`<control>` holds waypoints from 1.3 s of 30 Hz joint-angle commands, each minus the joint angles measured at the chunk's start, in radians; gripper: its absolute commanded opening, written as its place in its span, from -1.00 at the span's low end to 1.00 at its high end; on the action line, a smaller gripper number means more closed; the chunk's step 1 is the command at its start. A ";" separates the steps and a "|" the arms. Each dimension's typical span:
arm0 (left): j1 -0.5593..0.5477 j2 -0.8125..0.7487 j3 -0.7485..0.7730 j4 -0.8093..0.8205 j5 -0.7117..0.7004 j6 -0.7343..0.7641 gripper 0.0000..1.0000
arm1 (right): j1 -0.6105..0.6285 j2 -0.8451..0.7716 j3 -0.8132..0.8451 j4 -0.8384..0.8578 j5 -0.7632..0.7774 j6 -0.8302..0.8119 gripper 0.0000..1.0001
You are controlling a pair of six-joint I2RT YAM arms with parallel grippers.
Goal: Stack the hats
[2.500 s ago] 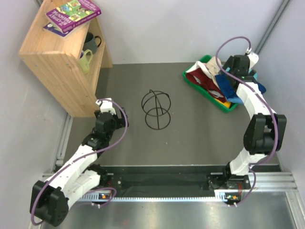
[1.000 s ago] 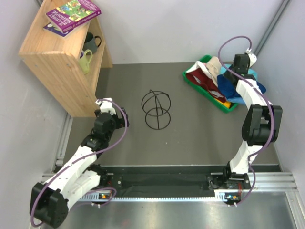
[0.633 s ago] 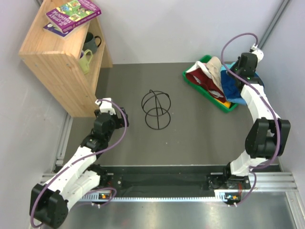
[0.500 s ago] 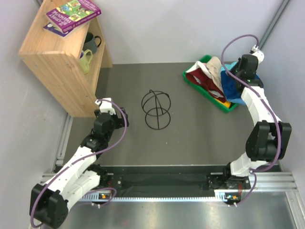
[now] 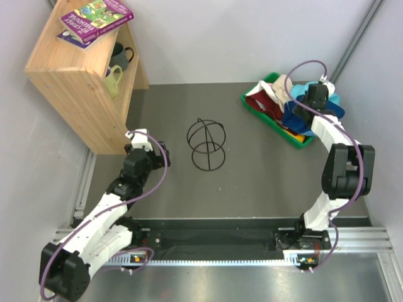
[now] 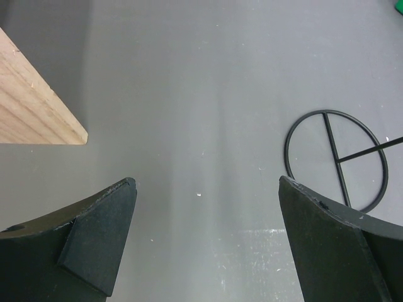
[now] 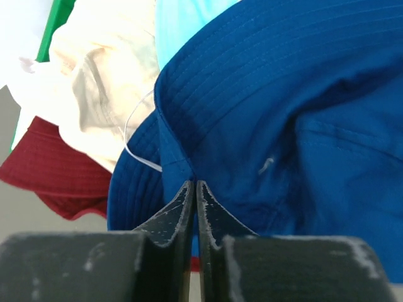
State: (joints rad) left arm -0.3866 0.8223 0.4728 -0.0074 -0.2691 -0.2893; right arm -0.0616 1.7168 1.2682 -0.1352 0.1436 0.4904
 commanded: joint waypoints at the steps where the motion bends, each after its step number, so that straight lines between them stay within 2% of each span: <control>1: 0.003 -0.018 -0.016 0.050 0.004 0.006 0.98 | -0.007 0.043 0.080 0.028 -0.032 0.011 -0.85; 9: 0.002 -0.008 -0.016 0.055 0.002 0.009 0.98 | -0.007 0.101 0.135 0.057 -0.078 0.034 -0.58; 18: 0.002 -0.006 -0.016 0.055 0.001 0.010 0.98 | 0.000 0.153 0.181 0.039 -0.108 0.025 -0.43; 25: 0.002 -0.005 -0.016 0.053 0.002 0.010 0.98 | 0.016 0.165 0.198 0.005 -0.070 -0.004 -0.19; 27: 0.002 -0.008 -0.016 0.055 0.002 0.009 0.98 | 0.019 0.178 0.204 -0.007 -0.062 -0.012 -0.04; 29: 0.002 -0.009 -0.016 0.055 0.002 0.010 0.98 | 0.028 0.193 0.230 -0.035 -0.065 -0.027 -0.03; 31: 0.002 -0.011 -0.016 0.052 0.002 0.009 0.98 | 0.037 0.211 0.256 -0.052 -0.067 -0.041 -0.09; 32: 0.002 -0.014 -0.016 0.053 0.002 0.010 0.98 | 0.043 0.216 0.261 -0.056 -0.064 -0.042 -0.26; 34: 0.002 -0.017 -0.017 0.053 0.001 0.010 0.98 | 0.046 0.214 0.257 -0.050 -0.067 -0.038 -0.45; 36: 0.002 -0.017 -0.017 0.053 0.002 0.009 0.98 | 0.048 0.208 0.254 -0.046 -0.076 -0.033 -0.75; 37: 0.002 -0.018 -0.017 0.053 0.004 0.009 0.98 | 0.048 0.205 0.257 -0.047 -0.087 -0.035 -1.00; 39: 0.002 -0.018 -0.017 0.053 0.010 0.009 0.98 | 0.048 0.189 0.263 -0.066 -0.095 -0.045 -1.00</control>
State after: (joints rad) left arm -0.3866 0.8204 0.4652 -0.0010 -0.2695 -0.2886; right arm -0.0196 1.9217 1.4872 -0.1680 0.0589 0.4644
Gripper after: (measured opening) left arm 0.991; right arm 0.024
